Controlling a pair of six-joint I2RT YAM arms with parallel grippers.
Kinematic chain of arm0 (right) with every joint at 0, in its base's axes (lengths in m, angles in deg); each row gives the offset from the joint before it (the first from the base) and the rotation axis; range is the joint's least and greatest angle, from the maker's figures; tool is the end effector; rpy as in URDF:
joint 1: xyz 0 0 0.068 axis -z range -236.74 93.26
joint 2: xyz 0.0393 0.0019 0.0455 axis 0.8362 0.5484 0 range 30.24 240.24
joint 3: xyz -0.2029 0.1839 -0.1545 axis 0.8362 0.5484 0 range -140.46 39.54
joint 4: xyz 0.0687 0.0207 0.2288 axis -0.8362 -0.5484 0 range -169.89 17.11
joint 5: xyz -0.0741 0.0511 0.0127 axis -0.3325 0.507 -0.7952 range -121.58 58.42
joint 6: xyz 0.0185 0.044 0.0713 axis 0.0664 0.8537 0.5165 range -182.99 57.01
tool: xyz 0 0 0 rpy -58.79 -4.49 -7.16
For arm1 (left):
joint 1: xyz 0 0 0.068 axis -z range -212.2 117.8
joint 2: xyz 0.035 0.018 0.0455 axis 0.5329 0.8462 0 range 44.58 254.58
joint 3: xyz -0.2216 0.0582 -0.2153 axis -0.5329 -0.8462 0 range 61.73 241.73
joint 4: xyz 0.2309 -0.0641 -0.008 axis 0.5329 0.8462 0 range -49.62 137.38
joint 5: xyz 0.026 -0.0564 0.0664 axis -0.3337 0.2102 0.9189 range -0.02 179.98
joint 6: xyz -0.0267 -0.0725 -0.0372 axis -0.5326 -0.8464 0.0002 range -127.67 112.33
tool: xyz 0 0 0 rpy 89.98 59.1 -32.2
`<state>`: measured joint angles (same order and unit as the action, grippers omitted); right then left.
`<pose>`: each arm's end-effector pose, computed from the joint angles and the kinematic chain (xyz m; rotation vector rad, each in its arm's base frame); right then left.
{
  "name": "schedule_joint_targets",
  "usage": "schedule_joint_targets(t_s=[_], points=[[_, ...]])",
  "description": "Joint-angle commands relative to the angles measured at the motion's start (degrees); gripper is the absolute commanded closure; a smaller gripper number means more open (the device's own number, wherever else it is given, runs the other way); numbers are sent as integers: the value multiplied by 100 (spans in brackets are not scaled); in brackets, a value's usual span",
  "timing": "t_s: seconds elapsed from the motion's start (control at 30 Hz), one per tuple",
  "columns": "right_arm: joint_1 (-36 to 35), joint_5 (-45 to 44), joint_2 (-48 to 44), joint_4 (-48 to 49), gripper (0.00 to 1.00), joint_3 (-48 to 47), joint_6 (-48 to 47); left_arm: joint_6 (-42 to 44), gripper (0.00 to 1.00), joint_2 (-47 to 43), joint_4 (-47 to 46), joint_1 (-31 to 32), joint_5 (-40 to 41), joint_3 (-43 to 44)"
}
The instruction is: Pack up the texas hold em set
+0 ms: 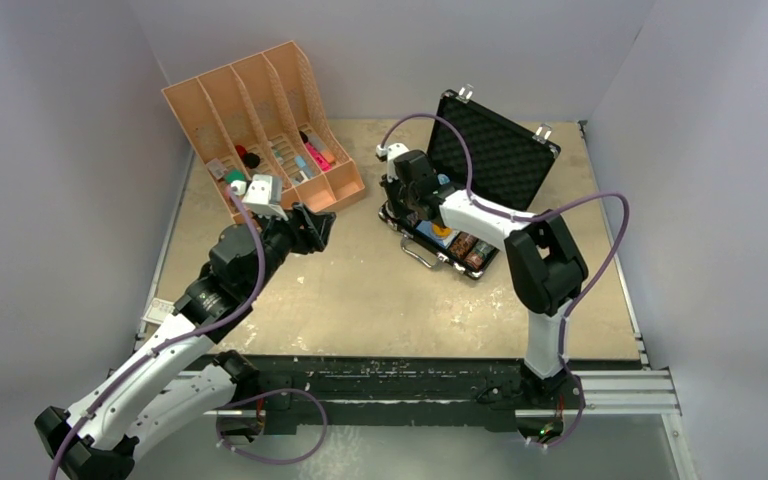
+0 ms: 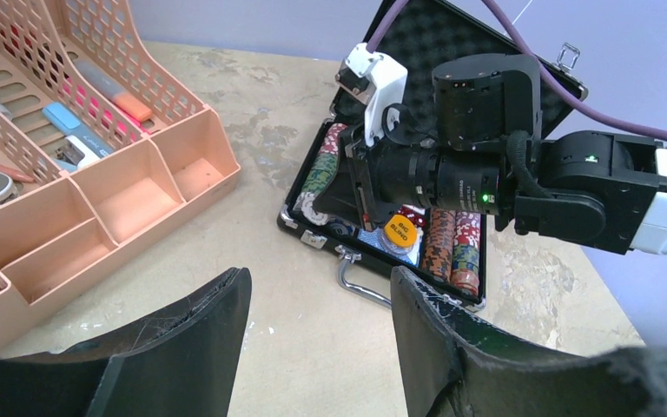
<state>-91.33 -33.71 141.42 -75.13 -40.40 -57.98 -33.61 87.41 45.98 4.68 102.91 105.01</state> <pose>0.3937 0.2680 0.2533 -0.5345 2.1098 0.3582 0.1408 -0.0845 0.3706 -0.0131 1.6987 -0.6414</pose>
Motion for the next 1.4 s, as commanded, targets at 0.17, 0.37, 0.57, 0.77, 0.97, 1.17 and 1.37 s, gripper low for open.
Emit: schedule_joint_targets(t_s=[0.17,0.37,0.57,0.77,0.97,1.17,1.37], points=[[22,-574,7,-184,100,-396,201,-48,40,6,-222,-4,69,22],[22,-368,149,-112,100,-365,-472,-35,40,13,-218,-11,75,22],[21,-222,31,428,100,62,-1392,-30,40,1,-218,-11,76,21],[22,-343,14,675,100,223,-2010,-30,40,6,-216,-7,78,21],[22,-268,-82,613,92,347,-2227,-35,40,10,-208,-2,78,21],[22,-182,-297,463,69,317,-1877,-35,40,24,-218,-6,70,21],[30,-261,-630,398,56,199,-1280,-77,40,-52,-249,-2,95,-11]])
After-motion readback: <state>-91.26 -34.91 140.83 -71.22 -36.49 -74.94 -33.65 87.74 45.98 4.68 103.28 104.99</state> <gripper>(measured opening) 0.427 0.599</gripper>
